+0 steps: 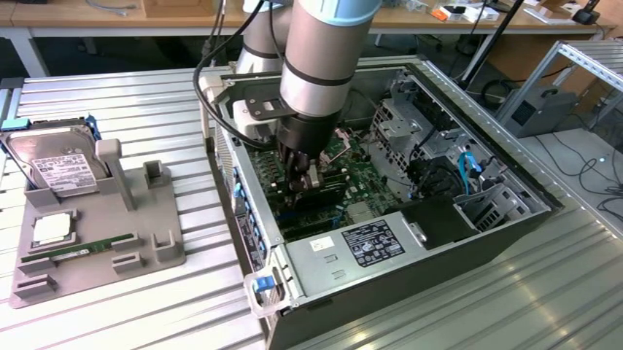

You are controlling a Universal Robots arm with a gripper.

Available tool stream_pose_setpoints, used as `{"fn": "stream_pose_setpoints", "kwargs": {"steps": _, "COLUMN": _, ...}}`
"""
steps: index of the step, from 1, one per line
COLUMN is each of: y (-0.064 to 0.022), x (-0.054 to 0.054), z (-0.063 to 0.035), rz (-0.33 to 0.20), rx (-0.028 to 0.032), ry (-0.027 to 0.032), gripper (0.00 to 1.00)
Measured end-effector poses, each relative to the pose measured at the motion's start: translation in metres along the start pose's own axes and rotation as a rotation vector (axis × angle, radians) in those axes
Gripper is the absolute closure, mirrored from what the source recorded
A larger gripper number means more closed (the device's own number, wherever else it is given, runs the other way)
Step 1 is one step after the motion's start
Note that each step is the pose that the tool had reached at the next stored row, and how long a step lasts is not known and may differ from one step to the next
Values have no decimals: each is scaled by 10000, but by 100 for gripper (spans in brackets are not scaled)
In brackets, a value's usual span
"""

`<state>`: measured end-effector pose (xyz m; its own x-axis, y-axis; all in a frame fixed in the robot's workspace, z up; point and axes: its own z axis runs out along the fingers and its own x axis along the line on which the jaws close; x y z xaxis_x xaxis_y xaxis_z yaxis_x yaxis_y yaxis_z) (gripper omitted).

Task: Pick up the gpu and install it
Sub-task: 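Press down on the gpu until it lock into place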

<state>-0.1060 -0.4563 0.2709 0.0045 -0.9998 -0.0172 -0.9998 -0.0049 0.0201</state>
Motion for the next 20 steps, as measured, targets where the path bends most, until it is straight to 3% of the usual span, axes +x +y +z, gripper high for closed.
{"fn": "stream_pose_setpoints", "kwargs": {"steps": 4, "y": -15, "x": -1, "z": -14, "rz": 0, "rx": 6, "ry": -13, "gripper": 89}}
{"fn": "stream_pose_setpoints", "kwargs": {"steps": 9, "y": -127, "x": -2, "z": -112, "rz": 1, "rx": 0, "ry": -4, "gripper": 89}}
{"fn": "stream_pose_setpoints", "kwargs": {"steps": 12, "y": -318, "x": -1, "z": -120, "rz": 1, "rx": -30, "ry": -10, "gripper": 89}}
{"fn": "stream_pose_setpoints", "kwargs": {"steps": 14, "y": -518, "x": 0, "z": -124, "rz": 2, "rx": -79, "ry": -19, "gripper": 89}}
{"fn": "stream_pose_setpoints", "kwargs": {"steps": 16, "y": -634, "x": 1, "z": -126, "rz": 2, "rx": -104, "ry": -32, "gripper": 89}}
{"fn": "stream_pose_setpoints", "kwargs": {"steps": 20, "y": -958, "x": 2, "z": -134, "rz": 2, "rx": -160, "ry": -65, "gripper": 89}}
